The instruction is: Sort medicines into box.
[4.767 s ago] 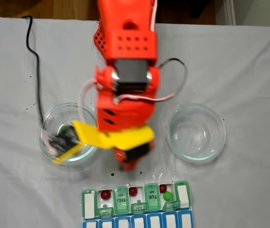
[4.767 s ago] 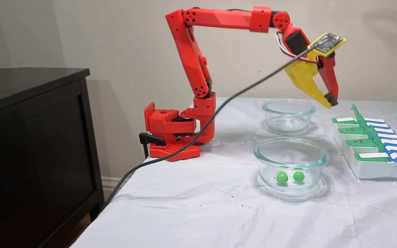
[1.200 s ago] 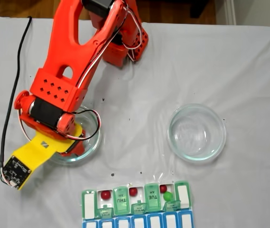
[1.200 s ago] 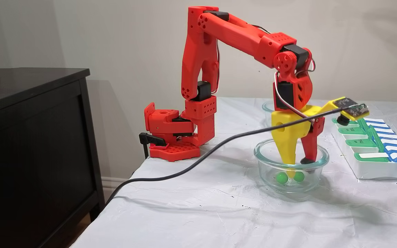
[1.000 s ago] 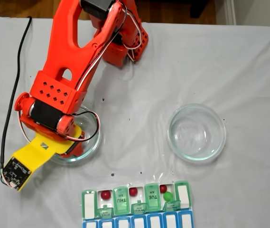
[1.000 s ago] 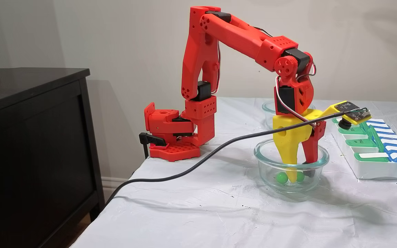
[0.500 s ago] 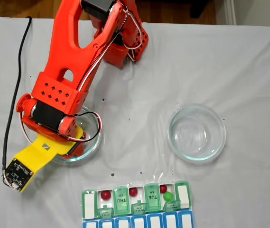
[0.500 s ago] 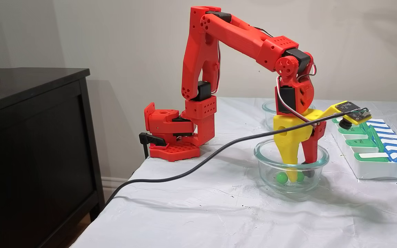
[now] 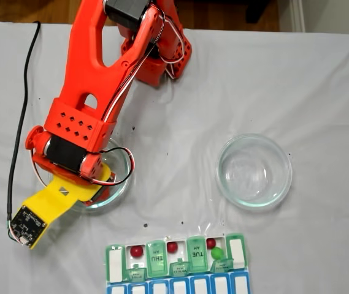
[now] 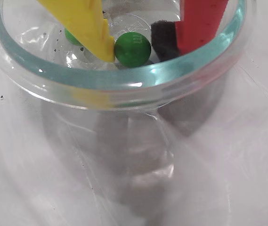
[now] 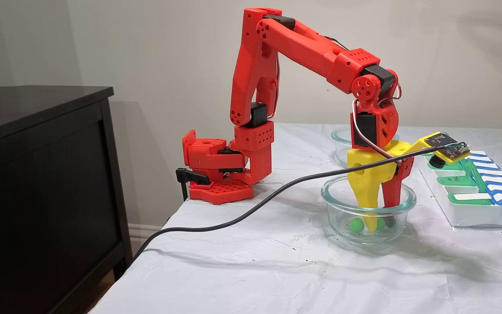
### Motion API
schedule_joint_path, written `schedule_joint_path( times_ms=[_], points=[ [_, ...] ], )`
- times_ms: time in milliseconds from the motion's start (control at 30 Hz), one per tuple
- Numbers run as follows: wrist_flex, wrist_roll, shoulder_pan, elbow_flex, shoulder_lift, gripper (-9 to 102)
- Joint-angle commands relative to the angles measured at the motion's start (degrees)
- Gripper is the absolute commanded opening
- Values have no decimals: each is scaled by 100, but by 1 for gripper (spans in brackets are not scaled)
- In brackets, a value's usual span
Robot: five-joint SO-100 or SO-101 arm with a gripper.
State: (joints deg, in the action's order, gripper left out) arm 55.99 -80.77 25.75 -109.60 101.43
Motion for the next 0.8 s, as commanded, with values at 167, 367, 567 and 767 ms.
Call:
schedule_joint_path(
  times_ms=[167, 367, 567, 767],
  points=[
    [-229, 193, -105, 18, 132, 5],
    [-264, 343, -114, -44, 255, 0],
    [-35, 457, -97, -44, 800, 0],
    [-62, 659, -44, -229, 2294, 0]
  ],
)
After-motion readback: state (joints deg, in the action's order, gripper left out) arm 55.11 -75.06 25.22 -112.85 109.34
